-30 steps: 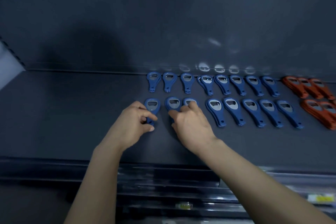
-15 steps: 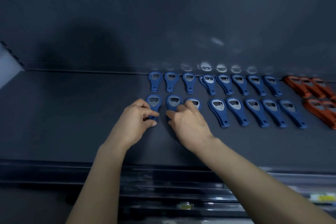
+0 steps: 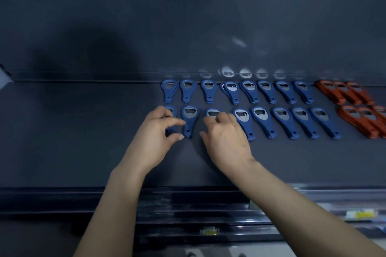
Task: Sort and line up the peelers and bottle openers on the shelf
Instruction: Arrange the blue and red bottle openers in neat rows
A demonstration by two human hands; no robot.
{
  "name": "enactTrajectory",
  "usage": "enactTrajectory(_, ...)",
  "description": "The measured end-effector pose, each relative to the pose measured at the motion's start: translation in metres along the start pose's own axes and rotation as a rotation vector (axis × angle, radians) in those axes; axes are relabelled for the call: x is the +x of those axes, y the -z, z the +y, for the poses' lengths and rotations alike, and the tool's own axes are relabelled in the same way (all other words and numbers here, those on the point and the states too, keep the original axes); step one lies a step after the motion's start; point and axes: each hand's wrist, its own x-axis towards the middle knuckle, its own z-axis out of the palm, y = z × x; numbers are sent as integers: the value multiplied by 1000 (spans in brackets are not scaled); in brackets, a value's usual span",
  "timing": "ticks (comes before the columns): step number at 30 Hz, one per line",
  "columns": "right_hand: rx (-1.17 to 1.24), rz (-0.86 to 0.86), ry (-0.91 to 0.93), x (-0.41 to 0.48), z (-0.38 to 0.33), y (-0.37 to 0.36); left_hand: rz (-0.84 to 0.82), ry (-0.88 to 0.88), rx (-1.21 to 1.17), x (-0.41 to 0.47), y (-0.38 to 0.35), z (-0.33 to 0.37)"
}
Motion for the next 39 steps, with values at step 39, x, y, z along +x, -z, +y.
enactTrajectory(39,72,-9,-218,-30,67,4,-232,-241,202,12,-58,48)
